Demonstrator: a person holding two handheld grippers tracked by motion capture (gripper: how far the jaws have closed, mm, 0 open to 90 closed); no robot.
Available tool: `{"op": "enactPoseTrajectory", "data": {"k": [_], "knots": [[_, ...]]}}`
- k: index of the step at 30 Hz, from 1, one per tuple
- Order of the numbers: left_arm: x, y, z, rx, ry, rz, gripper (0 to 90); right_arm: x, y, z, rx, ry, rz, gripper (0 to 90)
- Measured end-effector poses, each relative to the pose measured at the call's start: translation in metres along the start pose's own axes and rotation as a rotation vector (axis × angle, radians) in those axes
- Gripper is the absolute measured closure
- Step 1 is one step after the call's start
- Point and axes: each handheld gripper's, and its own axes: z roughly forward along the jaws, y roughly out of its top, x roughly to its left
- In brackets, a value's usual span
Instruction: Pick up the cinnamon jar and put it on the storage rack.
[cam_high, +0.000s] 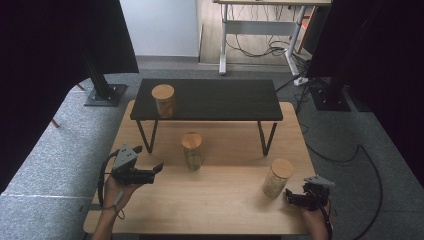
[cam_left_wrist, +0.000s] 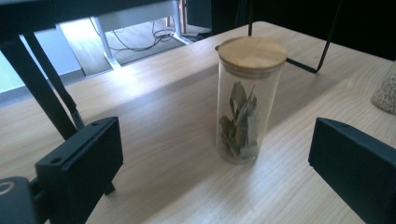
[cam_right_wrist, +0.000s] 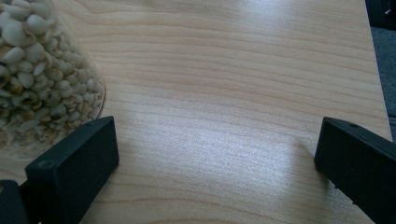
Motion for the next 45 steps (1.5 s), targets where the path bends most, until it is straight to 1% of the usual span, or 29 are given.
{"op": "enactPoseTrajectory", "data": {"k": [3,20,28,33,37,43,45], "knots": [[-0.001,-0.006,0.000,0.009,0.005,0.001,2.6,0.000,0.000,0.000,0.000,-0.001,0.001,0.0],[0.001,-0.045,-0.001,0.049,0.045,-0.043,2.7,0.001,0.000,0.000,0.000,-0.006,0.006,0.0],[0.000,-0.061,0.001,0.070,0.067,-0.051,2.9,0.001,-0.001,-0.001,0.000,-0.008,0.011,0.0],[-0.001,-0.071,0.002,0.087,0.076,-0.054,3.0,0.001,-0.001,-0.001,-0.001,-0.008,0.009,0.0],[0.000,-0.078,0.003,0.099,0.078,-0.068,2.9,0.001,-0.001,-0.001,-0.001,-0.007,0.007,0.0],[0.002,-0.088,0.004,0.130,0.093,-0.077,2.7,0.001,-0.001,-0.001,-0.001,-0.006,0.005,0.0],[0.002,-0.092,0.004,0.144,0.097,-0.086,2.6,0.001,-0.001,-0.001,-0.001,-0.006,0.005,0.0]]}}
